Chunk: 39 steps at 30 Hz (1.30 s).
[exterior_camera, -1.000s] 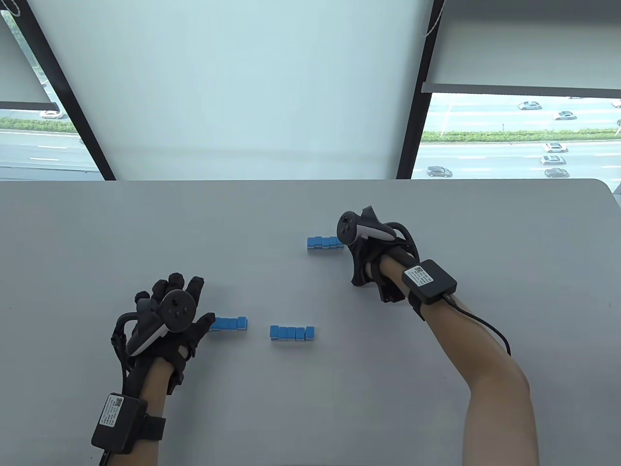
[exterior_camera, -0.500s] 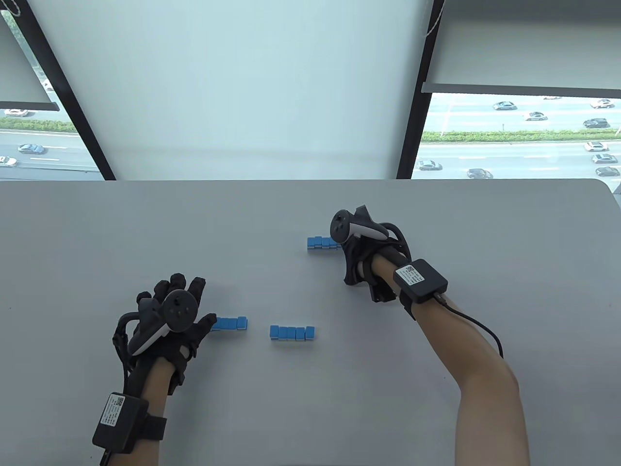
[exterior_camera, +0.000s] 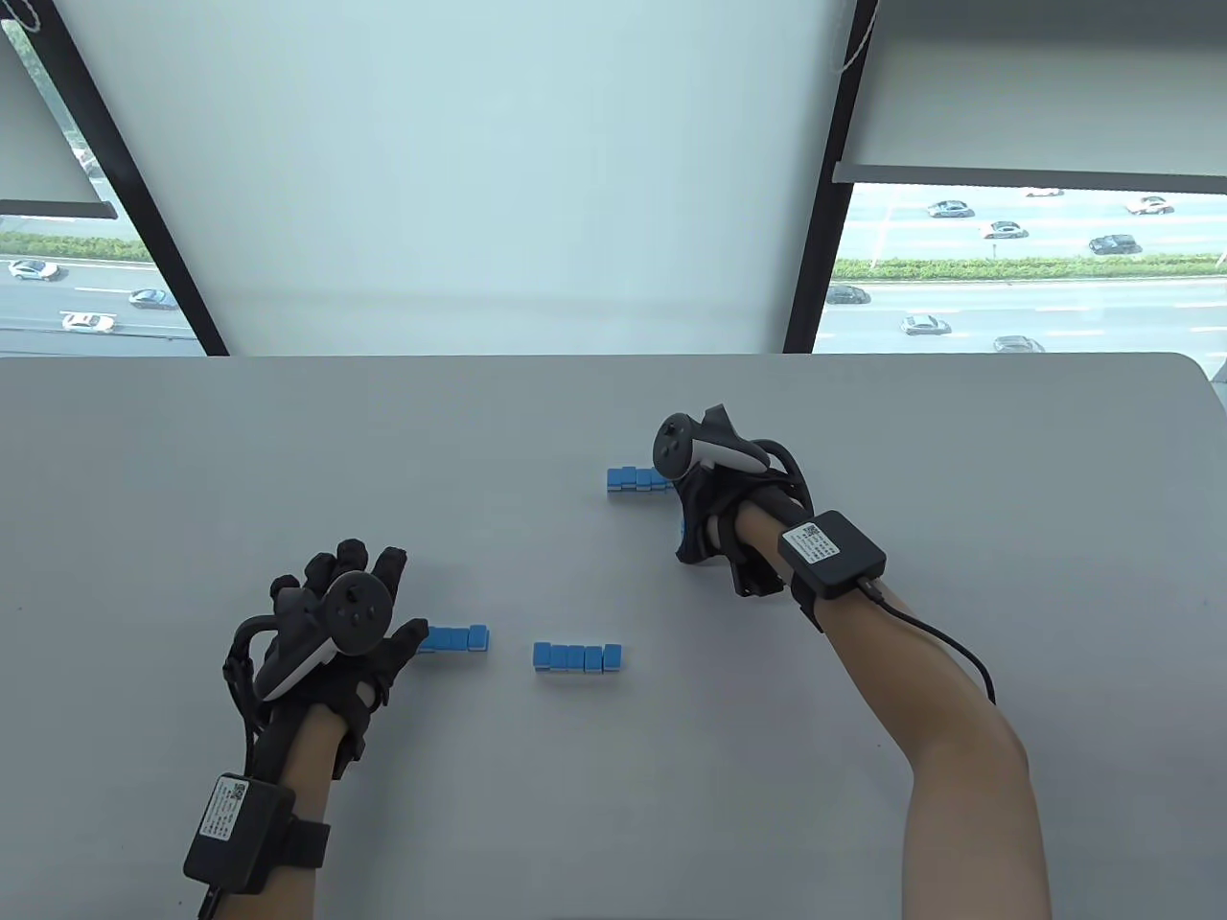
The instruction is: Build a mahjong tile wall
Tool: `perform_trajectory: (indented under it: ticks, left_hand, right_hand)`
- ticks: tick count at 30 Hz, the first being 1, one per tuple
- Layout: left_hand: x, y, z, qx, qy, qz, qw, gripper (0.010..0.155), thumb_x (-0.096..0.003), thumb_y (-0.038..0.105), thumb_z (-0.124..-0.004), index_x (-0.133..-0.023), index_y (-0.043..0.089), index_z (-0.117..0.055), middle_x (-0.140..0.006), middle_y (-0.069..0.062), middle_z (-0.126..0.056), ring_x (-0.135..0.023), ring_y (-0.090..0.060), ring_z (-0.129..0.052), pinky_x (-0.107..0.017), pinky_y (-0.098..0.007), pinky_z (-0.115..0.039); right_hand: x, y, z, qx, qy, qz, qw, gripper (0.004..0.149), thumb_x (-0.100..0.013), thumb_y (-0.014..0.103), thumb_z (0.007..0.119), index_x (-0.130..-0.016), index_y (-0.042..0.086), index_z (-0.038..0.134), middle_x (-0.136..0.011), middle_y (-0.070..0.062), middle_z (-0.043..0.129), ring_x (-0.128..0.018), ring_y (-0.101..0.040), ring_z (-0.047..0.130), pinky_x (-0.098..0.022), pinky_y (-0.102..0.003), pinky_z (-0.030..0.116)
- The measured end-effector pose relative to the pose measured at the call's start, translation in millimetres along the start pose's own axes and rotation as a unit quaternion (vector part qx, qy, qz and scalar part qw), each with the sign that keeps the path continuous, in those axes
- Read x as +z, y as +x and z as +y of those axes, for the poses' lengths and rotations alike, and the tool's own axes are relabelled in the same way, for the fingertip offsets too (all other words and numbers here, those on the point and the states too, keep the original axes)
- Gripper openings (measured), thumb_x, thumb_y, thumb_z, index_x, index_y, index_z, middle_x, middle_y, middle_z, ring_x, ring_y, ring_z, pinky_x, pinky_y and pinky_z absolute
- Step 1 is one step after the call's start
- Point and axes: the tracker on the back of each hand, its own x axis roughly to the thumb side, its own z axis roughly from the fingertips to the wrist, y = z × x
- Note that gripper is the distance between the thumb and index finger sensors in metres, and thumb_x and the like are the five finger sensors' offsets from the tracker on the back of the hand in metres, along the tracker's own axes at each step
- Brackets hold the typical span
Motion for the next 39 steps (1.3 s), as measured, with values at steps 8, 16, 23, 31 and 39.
perform_trajectory:
  ticks: [8, 16, 23, 31, 39]
  left_hand:
    - [-0.2, 0.8, -1.5, 0.008, 0.001, -0.006, 1.0, 0.082, -0.0422, 0.065, -0.069, -0.112, 0.033, -0.04, -0.119, -0.009, -0.036, -0.108, -0.045, -0.038, -0.07, -0.074, -0.033]
    - [2.3, 3.2, -1.3, 0.034, 0.02, -0.019, 0.999, 0.078, -0.0417, 0.064, -0.07, -0.11, 0.032, -0.05, -0.118, -0.009, -0.046, -0.107, -0.043, -0.048, -0.07, -0.073, -0.039]
    - [6.2, 13.0, 4.9, 0.051, 0.059, -0.034, 0.996, 0.074, -0.0415, 0.064, -0.07, -0.107, 0.032, -0.06, -0.115, -0.007, -0.057, -0.103, -0.041, -0.06, -0.07, -0.071, -0.049]
    - [3.6, 30.2, 6.8, 0.063, 0.073, -0.038, 0.995, 0.069, -0.0419, 0.063, -0.07, -0.103, 0.031, -0.07, -0.111, -0.004, -0.07, -0.097, -0.04, -0.073, -0.067, -0.067, -0.059]
    - [-15.7, 50.6, 25.0, 0.031, 0.019, 0.008, 0.999, 0.071, -0.0428, 0.064, -0.069, -0.106, 0.032, -0.065, -0.113, -0.004, -0.066, -0.098, -0.041, -0.071, -0.068, -0.067, -0.058]
  right_hand:
    - [35.9, -14.8, -14.6, -0.007, -0.046, 0.01, 0.999, 0.12, -0.035, 0.053, 0.096, -0.099, 0.019, -0.001, -0.114, -0.008, 0.013, -0.107, -0.048, 0.037, -0.079, -0.066, 0.038]
    - [143.1, -46.0, -36.8, -0.049, -0.155, 0.051, 0.985, 0.098, -0.038, 0.057, 0.085, -0.107, 0.025, 0.022, -0.116, -0.005, 0.024, -0.108, -0.048, 0.037, -0.078, -0.068, 0.035]
    - [224.5, -83.7, 0.3, -0.125, -0.216, 0.094, 0.964, 0.079, -0.041, 0.062, 0.078, -0.107, 0.034, 0.046, -0.118, 0.005, 0.044, -0.11, -0.041, 0.035, -0.075, -0.069, 0.027]
    - [253.7, -108.7, 71.8, -0.159, -0.266, 0.144, 0.94, 0.075, -0.041, 0.063, 0.078, -0.106, 0.038, 0.051, -0.117, 0.005, 0.047, -0.109, -0.044, 0.039, -0.074, -0.069, 0.025]
    - [240.7, -109.0, 92.1, -0.153, -0.252, 0.156, 0.943, 0.074, -0.04, 0.064, 0.078, -0.106, 0.04, 0.052, -0.118, 0.005, 0.044, -0.109, -0.045, 0.038, -0.075, -0.069, 0.024]
